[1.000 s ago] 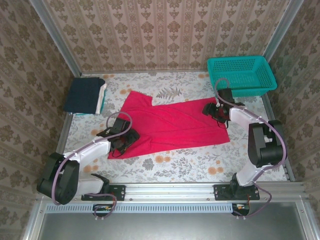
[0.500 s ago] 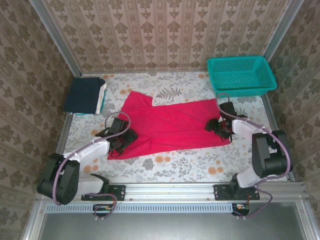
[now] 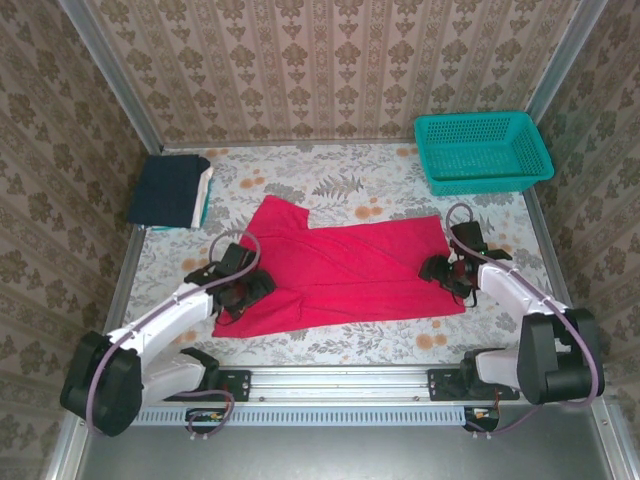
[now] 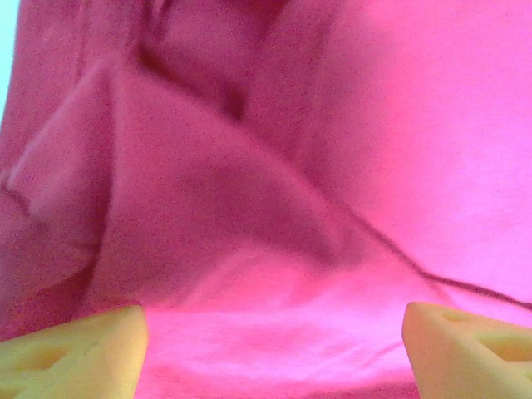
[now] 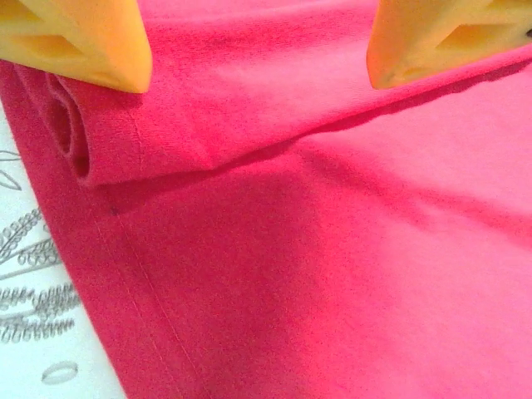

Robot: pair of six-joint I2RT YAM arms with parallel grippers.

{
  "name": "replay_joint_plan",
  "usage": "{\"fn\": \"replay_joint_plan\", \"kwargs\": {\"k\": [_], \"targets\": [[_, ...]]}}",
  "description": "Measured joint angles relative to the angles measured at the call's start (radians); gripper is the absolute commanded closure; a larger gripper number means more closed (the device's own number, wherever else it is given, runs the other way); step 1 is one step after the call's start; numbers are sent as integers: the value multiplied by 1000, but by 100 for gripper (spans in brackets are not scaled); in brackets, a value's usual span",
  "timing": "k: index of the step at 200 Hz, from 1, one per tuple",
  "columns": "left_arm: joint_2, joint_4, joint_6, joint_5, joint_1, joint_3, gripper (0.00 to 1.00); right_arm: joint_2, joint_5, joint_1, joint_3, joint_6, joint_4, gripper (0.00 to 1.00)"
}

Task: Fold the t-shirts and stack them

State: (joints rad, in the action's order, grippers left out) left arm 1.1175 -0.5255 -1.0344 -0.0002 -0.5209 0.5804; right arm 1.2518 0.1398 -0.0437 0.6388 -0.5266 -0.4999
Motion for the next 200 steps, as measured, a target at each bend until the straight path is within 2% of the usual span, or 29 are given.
{"fn": "replay_joint_plan", "kwargs": {"k": [37, 56, 68, 82, 90, 120, 153, 200], "targets": [[23, 23, 225, -58, 17, 208, 16, -68, 9, 0, 68, 25, 13, 27], [88, 51, 370, -50, 114, 303, 17, -77, 20, 0, 90, 39, 33, 27], [155, 68, 465, -32, 192, 357, 20, -77, 27, 0, 96, 47, 42, 27], [245, 75, 577, -11, 260, 415, 32, -77, 34, 0, 98, 50, 51, 27], [301, 73, 656, 6, 283, 451, 35, -77, 37, 0, 98, 50, 52, 27], [495, 45, 883, 39, 306, 587, 41, -77, 49, 0, 98, 48, 58, 27], [722, -31, 1059, 89, 314, 778, 57, -77, 52, 0, 98, 40, 81, 27], [923, -137, 1154, 109, 314, 923, 57, -77, 51, 0, 98, 34, 85, 27]]}}
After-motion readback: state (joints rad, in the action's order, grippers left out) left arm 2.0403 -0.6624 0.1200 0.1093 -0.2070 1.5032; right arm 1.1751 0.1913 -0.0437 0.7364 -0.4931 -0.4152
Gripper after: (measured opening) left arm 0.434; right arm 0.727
